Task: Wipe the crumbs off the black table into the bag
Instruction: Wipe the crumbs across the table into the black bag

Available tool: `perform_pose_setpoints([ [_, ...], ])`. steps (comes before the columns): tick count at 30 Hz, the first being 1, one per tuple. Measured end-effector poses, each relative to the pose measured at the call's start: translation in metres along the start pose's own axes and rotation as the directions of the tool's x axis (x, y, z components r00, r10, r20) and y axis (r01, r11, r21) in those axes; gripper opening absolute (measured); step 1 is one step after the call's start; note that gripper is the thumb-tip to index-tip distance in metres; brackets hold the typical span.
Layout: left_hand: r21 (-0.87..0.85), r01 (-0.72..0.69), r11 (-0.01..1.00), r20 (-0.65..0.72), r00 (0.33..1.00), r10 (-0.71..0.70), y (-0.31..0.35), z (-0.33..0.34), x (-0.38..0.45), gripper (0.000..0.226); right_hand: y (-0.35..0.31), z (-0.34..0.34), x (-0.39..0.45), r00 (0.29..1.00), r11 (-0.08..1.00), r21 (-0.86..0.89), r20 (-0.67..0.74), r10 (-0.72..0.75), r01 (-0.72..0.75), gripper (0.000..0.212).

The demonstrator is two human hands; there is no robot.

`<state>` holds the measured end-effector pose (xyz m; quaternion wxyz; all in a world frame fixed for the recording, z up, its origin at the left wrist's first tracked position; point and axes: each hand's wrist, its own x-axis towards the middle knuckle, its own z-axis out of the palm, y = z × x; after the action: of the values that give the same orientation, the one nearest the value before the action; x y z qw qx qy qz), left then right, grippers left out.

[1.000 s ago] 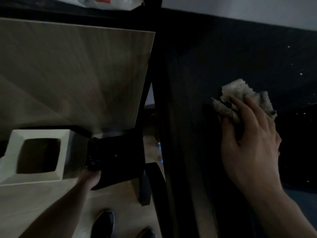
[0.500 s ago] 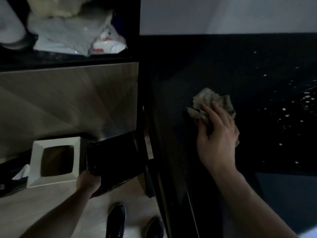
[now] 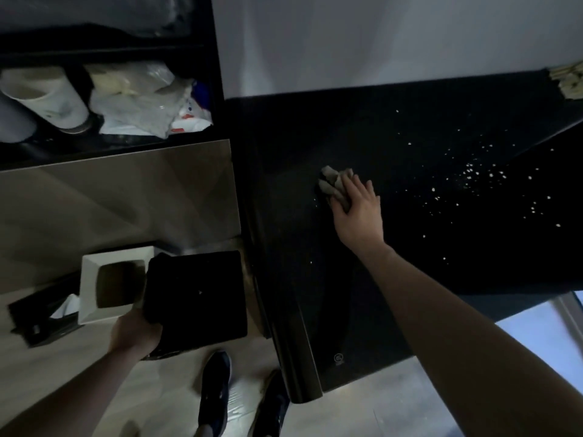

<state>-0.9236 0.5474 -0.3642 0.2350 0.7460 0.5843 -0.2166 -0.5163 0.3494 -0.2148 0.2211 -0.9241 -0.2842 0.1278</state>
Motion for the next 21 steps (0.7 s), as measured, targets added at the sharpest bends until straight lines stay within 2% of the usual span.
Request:
perform_pose_setpoints([
  [6, 0.000, 0.041, 0.999, 0.011, 0.999, -0.041, -0.012, -0.006, -0.048, 0.023, -0.009, 0.006, -0.070, 0.983, 0.979, 0.121, 0.074, -0.171, 0.161, 0.049],
  [10, -0.021, 0.090, 0.996, 0.062, 0.994, -0.088, -0.022, -0.004, -0.090, 0.022, -0.005, -0.001, -0.111, 0.980, 0.949, 0.273, 0.076, -0.182, 0.155, 0.046],
  [13, -0.027, 0.092, 0.995, 0.069, 0.994, -0.090, -0.030, 0.002, -0.118, 0.021, -0.011, -0.013, -0.094, 0.991, 0.917, 0.380, 0.008, -0.135, 0.121, 0.043],
  [15, -0.028, 0.088, 0.996, 0.075, 0.994, -0.085, -0.035, 0.008, -0.133, 0.020, -0.020, -0.020, -0.069, 0.992, 0.923, 0.365, -0.015, -0.128, 0.124, 0.043],
  [18, -0.045, 0.111, 0.993, 0.084, 0.991, -0.107, -0.046, 0.016, -0.151, 0.021, -0.023, -0.010, -0.035, 0.977, 0.954, 0.244, 0.072, -0.199, 0.177, 0.045],
  [21, -0.061, 0.113, 0.992, 0.117, 0.987, -0.105, -0.056, 0.026, -0.169, 0.018, -0.019, 0.010, -0.035, 0.949, 0.962, 0.093, 0.166, -0.269, 0.257, 0.048],
])
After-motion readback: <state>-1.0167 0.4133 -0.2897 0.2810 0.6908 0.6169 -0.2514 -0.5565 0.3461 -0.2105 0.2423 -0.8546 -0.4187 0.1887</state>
